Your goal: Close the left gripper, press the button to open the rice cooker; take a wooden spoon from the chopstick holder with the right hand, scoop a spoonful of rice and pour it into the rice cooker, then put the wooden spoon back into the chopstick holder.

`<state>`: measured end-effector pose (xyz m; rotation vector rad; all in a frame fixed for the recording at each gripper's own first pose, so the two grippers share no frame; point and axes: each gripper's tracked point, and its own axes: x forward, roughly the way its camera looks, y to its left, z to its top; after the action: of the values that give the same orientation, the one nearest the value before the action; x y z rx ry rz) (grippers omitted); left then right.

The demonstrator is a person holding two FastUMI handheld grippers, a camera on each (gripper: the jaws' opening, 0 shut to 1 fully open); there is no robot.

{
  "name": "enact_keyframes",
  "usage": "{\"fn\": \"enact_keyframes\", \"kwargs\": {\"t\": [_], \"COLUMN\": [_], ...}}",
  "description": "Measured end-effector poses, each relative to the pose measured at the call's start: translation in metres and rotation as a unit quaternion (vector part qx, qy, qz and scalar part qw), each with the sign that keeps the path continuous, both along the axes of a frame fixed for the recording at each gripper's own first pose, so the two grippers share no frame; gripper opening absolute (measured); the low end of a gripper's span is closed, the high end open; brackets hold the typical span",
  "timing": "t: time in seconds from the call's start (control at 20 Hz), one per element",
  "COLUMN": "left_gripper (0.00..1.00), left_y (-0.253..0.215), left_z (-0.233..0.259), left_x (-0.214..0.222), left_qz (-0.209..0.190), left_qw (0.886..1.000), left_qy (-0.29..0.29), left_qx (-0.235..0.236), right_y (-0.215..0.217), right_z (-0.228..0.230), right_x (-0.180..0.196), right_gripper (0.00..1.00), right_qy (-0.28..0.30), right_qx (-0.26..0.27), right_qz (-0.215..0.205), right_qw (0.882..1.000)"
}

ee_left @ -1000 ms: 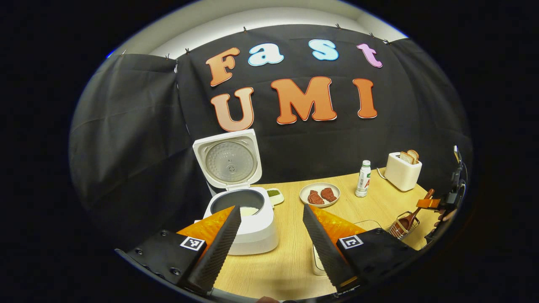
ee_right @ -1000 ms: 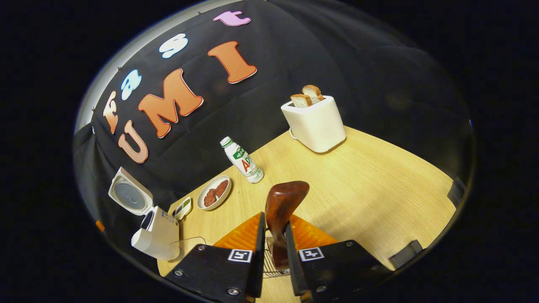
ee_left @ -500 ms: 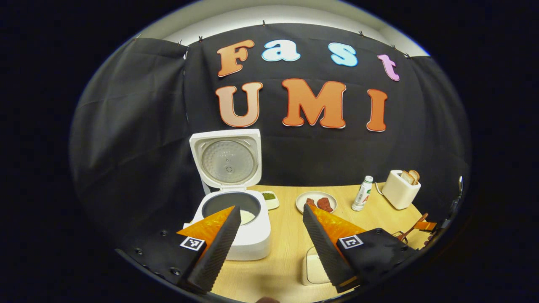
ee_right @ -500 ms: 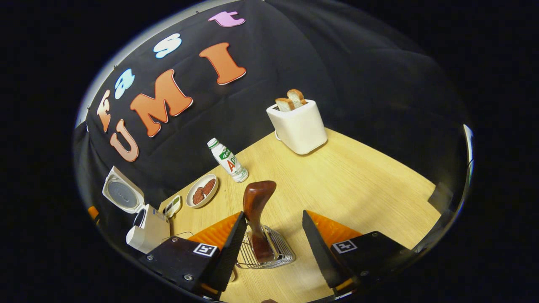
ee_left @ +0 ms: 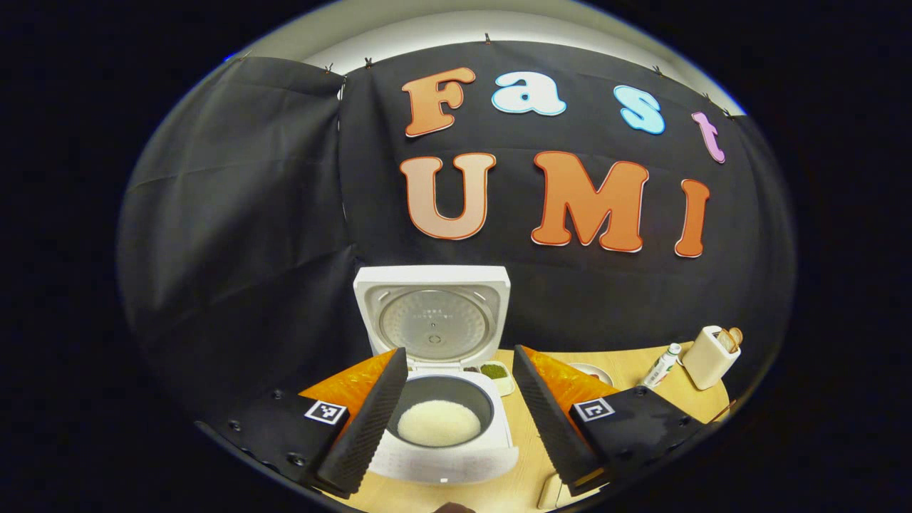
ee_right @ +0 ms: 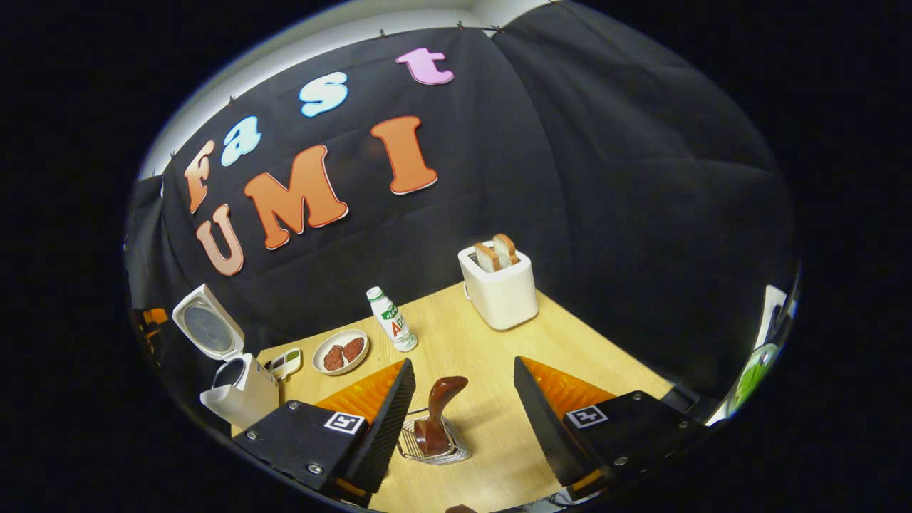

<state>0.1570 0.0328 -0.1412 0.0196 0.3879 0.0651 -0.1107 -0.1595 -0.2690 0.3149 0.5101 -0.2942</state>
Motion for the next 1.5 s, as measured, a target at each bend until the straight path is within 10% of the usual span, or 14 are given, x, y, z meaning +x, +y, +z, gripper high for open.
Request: {"fn": "enact_keyframes", "kwargs": {"t": [0.8,1.5], "left_gripper": [1.0,0.96], "left_y": [0.054,0.053], "left_z": [0.0,-0.04], "left_x": [0.193,0.17], "left_qz": [0.011,0.009], "left_qw": [0.999,0.996], "left_qy": [-0.034,0.086], "left_qx": [-0.02,-0.006], "right_y": [0.043,0.058], "right_z": [0.091,0.094], "right_x": [-0.028,-0.014], "right_gripper": [0.9,0.9], "right_qy": [-0.069,-0.086], "right_qx": [-0.091,-0.087], "right_qz": [0.008,0.06], "right_qw": [0.993,0.991]}}
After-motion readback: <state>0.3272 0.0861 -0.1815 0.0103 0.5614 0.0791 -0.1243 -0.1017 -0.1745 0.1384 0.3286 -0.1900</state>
